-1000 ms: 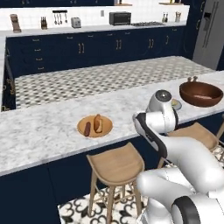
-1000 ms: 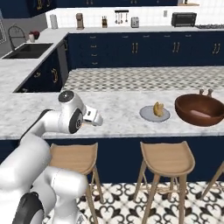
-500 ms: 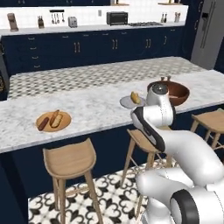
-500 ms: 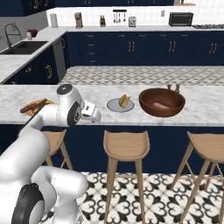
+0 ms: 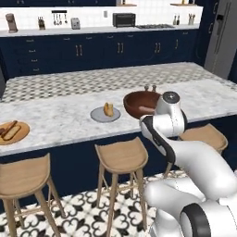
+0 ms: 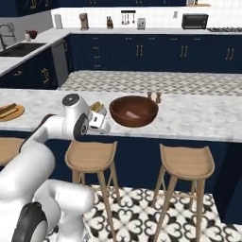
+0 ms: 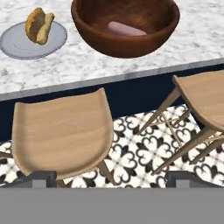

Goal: Place one bun and one sausage from the bowl on each plate.

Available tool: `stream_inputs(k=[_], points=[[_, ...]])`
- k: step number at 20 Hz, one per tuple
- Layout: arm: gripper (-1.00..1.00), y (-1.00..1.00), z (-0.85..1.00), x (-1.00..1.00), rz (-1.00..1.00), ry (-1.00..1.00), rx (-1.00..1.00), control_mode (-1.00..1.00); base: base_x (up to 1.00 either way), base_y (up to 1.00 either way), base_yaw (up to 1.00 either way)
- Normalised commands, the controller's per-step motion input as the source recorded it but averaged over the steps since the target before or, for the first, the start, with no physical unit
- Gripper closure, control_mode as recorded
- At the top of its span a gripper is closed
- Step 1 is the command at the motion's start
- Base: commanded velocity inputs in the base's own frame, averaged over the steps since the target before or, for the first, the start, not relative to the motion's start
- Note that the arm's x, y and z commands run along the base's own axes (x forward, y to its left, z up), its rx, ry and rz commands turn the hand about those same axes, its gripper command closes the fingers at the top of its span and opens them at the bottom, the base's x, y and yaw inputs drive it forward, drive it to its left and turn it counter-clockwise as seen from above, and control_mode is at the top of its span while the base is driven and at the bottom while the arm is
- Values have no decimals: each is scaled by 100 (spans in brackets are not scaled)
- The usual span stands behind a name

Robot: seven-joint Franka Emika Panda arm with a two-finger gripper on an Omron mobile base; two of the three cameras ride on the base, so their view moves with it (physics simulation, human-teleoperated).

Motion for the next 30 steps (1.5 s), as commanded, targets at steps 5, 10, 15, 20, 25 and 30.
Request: stream_inputs(k=[5, 10, 15, 20, 25, 30], points=[[-100, 0, 0, 0, 0, 0, 0, 100, 58, -100, 37], [-100, 0, 0, 0, 0, 0, 0, 100, 95, -40, 16], [-100, 0, 0, 0, 0, 0, 0, 100, 100, 28, 0], [-100, 2, 0, 60, 7, 13, 6, -100, 40, 17, 0], [-100, 0, -18, 100, 26, 30, 6, -100, 0, 0, 0], [-100, 4, -46, 100, 4, 11, -12, -100, 0, 0, 0]])
